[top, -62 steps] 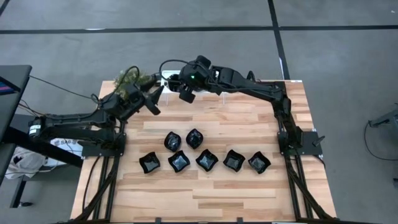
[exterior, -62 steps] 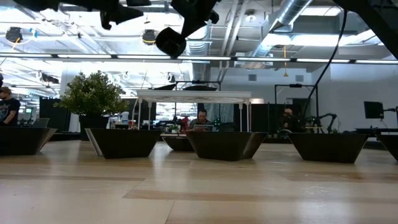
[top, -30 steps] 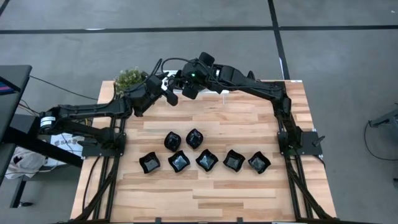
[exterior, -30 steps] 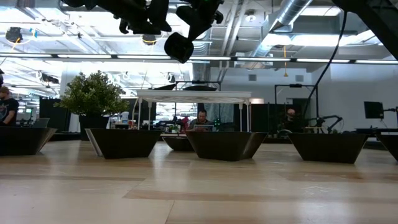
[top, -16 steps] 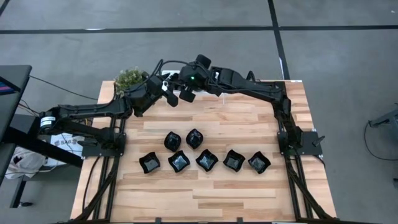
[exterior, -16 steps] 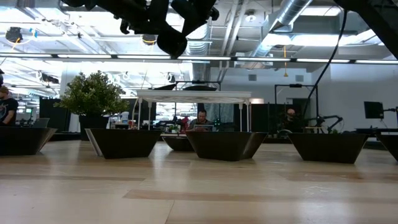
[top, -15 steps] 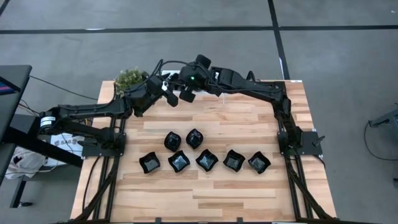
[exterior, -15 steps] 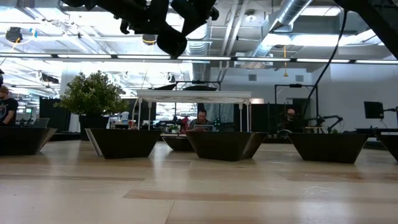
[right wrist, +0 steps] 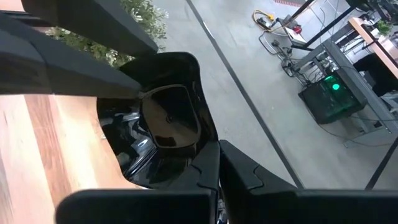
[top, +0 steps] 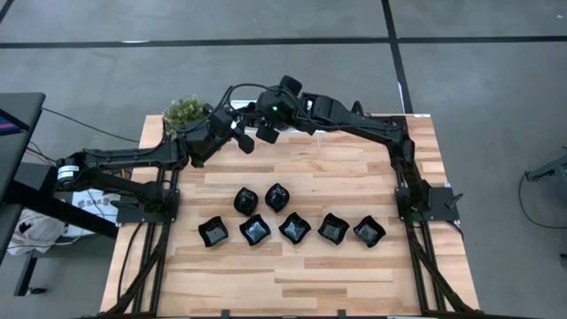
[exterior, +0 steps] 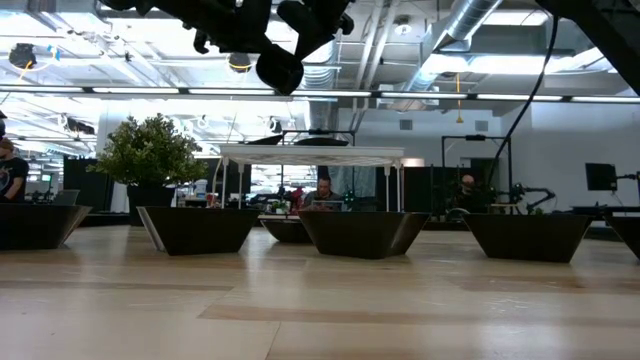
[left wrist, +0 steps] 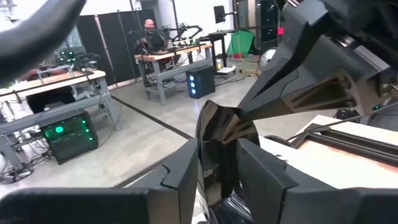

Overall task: Pick & Place Mini shaped plates
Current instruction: Stack the black leaf shaped plate on top of the black leaf shaped plate on the shelf

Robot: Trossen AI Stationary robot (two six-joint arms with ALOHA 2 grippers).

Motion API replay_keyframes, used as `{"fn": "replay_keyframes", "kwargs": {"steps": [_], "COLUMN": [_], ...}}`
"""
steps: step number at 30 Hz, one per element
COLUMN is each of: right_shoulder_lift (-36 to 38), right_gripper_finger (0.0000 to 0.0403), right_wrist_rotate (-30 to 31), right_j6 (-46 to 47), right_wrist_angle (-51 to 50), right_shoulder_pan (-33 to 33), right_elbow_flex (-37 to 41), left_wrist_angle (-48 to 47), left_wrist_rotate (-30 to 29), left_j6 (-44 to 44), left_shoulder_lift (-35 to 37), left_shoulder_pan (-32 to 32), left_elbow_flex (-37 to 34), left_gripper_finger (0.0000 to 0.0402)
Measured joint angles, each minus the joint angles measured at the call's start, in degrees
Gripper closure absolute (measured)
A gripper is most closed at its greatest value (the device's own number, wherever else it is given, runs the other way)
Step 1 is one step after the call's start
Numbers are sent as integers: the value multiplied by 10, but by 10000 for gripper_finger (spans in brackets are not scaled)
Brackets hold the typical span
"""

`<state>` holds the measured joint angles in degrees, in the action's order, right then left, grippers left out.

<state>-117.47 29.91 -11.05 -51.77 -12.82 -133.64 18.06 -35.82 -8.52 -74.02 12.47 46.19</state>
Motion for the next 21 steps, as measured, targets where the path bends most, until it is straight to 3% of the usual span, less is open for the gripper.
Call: {"fn": "replay_keyframes", "kwargs": {"steps": [9, 21], "right_shoulder_lift": [0, 0], "right_gripper_finger": [403, 403], "right_wrist_rotate": [0, 0], "right_j6": [0, 0], "right_wrist_angle": [0, 0], "right_shoulder_pan": [0, 0], "right_elbow_flex": [0, 0], "left_wrist_angle": [4, 8], "left_wrist_rotate": [-22, -26], "left_j6": [0, 0], "left_shoulder_lift": [0, 0], "left_shoulder_pan": [0, 0], "left_elbow_flex": [0, 0], "left_gripper_finger": [319, 395]}}
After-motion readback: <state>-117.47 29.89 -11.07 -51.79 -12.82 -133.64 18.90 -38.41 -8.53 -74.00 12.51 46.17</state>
